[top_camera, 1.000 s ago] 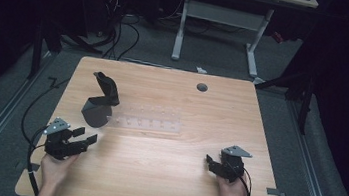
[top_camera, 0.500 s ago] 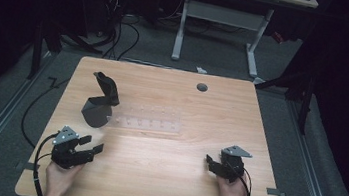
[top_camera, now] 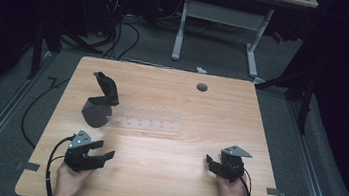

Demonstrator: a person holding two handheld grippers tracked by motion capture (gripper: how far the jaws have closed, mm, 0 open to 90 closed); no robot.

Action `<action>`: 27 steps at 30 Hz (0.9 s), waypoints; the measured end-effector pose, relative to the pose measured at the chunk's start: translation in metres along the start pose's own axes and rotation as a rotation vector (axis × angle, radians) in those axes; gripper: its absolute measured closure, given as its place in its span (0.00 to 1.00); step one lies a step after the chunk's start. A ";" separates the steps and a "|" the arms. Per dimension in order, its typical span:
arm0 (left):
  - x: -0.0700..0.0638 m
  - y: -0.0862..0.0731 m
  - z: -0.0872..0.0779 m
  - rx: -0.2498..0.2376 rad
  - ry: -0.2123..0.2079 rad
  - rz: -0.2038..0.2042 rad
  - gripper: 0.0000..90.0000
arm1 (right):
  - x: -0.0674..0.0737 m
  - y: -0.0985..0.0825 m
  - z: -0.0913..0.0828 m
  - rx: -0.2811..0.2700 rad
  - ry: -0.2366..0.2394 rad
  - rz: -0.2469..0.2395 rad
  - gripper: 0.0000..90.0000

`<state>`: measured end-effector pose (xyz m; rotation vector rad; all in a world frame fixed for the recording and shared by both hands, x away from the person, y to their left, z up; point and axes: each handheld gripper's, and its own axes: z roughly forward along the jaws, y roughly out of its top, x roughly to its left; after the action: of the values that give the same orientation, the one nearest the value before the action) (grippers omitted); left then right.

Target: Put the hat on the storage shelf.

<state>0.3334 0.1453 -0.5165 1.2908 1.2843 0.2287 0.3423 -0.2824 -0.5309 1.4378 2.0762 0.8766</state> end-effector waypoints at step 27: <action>-0.006 -0.021 0.033 0.035 0.038 0.101 0.43 | 0.000 0.000 0.000 0.000 0.000 0.000 0.40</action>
<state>0.3469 0.1142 -0.5372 1.3888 1.2618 0.3047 0.3423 -0.2824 -0.5309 1.4382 2.0759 0.8767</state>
